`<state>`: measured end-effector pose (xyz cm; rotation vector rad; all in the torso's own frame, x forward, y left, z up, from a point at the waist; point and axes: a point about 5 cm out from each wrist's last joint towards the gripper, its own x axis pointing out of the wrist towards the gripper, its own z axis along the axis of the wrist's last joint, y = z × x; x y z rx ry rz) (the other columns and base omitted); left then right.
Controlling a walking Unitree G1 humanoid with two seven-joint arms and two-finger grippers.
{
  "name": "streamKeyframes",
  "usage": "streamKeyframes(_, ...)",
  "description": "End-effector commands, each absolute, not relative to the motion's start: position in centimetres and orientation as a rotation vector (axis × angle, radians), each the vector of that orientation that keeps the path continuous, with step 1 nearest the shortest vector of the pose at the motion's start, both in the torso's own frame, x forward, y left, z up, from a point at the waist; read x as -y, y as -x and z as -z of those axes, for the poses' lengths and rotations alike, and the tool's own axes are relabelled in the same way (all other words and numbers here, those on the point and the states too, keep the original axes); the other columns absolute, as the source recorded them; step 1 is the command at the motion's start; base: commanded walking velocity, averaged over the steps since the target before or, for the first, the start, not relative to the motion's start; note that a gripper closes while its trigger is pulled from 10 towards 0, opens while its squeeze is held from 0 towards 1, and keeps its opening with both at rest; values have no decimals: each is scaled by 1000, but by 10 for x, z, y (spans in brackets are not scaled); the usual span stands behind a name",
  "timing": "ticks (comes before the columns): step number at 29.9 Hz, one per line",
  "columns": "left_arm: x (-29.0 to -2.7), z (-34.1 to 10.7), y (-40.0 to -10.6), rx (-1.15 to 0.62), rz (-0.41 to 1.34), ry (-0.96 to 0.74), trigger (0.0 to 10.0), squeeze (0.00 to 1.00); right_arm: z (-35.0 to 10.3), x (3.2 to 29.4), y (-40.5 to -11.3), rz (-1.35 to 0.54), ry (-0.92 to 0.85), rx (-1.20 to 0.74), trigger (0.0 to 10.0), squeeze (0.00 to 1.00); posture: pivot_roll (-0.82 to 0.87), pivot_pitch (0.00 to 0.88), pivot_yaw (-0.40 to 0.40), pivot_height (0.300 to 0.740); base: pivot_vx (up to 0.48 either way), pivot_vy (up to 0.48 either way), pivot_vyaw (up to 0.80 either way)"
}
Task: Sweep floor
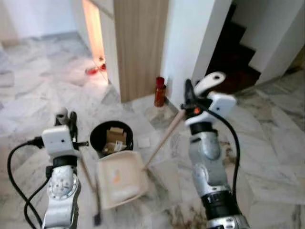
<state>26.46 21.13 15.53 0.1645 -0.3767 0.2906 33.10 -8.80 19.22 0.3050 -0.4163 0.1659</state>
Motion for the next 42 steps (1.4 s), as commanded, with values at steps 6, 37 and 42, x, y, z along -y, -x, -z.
streamKeyframes(6,-206,-165,-264,423,-289,-168,10000,0,-214,95,-331,-161,-301,510,10000,0,135,0,15,740,374,0,719)
streamKeyframes(37,-207,-167,-262,428,-306,-165,10000,0,-257,97,-330,-172,-375,631,10000,0,136,0,15,740,374,0,85)
streamKeyframes(42,-208,-167,-262,428,-307,-167,10000,0,-260,98,-330,-170,-377,639,10000,0,138,0,16,740,373,0,0)
